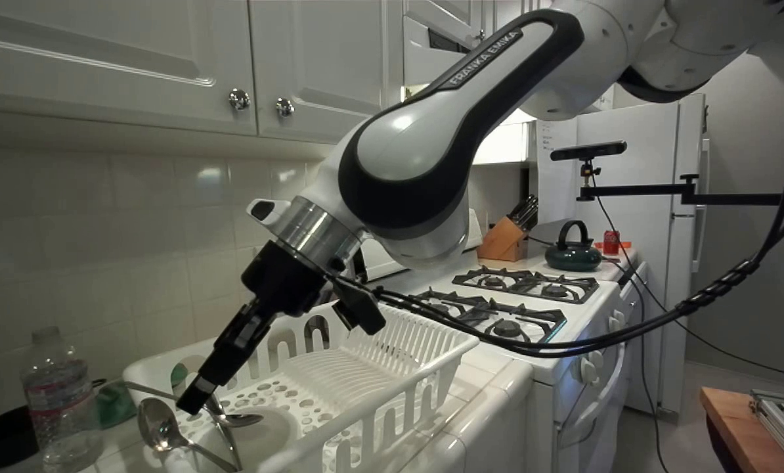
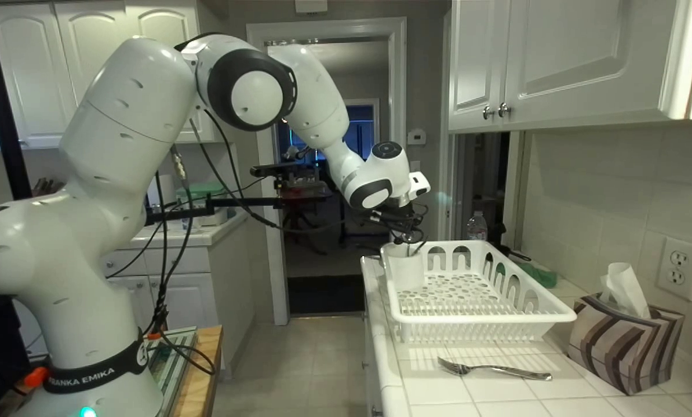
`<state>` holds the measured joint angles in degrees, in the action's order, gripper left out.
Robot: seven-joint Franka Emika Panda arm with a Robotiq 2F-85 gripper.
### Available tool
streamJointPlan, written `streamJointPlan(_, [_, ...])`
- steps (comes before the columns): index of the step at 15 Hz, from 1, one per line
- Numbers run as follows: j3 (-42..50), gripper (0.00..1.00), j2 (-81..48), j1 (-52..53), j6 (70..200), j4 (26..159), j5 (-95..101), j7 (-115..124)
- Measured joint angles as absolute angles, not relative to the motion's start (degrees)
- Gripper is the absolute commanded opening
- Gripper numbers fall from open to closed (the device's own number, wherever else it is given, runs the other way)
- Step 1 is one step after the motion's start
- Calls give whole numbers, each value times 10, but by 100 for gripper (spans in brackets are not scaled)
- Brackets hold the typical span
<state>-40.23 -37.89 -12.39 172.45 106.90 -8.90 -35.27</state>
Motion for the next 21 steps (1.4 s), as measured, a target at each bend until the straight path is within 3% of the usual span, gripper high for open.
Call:
streamJointPlan(6, [-415,2,-405,-143,1731,1056,-47,-353])
streamJointPlan(7, [-416,33,-406,-146,1731,1056,-41,-353])
streamJointPlan(10, [-421,47,-412,-156,1731,1055,-29,-353])
streamJointPlan(17, [-421,95,-414,-161,1731,1055,-21,-351])
streamJointPlan(21, [-389,100,-386,-158,1707,1055,-21,-318])
